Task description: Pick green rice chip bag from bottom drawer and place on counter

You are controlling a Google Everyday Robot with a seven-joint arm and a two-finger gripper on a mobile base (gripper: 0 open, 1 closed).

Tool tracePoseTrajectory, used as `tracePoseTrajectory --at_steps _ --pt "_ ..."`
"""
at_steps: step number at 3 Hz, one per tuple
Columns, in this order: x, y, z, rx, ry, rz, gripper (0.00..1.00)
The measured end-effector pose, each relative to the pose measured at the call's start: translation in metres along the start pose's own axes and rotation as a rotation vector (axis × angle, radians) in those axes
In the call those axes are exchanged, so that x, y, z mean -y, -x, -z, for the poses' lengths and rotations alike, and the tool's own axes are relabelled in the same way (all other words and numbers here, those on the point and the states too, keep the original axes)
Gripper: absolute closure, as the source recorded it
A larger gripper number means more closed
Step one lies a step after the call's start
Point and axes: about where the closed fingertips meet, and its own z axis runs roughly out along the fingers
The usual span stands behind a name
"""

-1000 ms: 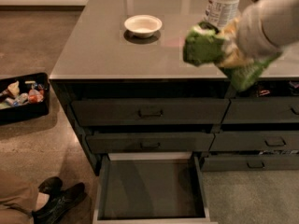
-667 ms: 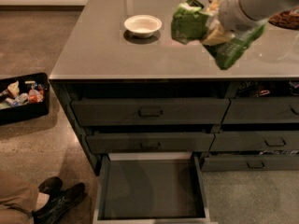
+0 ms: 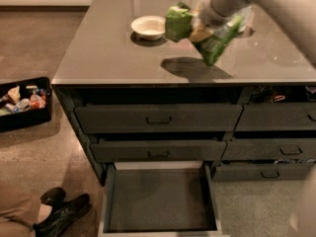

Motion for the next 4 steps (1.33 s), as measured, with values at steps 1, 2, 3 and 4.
tracePoseTrajectory --at_steps 1,2,3,4 --pt "0.001 -0.011 -0.047 -0.023 0.078 -0.012 0.86" --pt "0.002 -0.011 -0.047 -0.023 0.078 -0.012 0.63" --pt "-0.005 -0.029 -0.062 -0.044 0.126 -0.025 0.4" --pt "-0.005 -0.029 -0.061 -0.044 0.126 -0.025 0.17"
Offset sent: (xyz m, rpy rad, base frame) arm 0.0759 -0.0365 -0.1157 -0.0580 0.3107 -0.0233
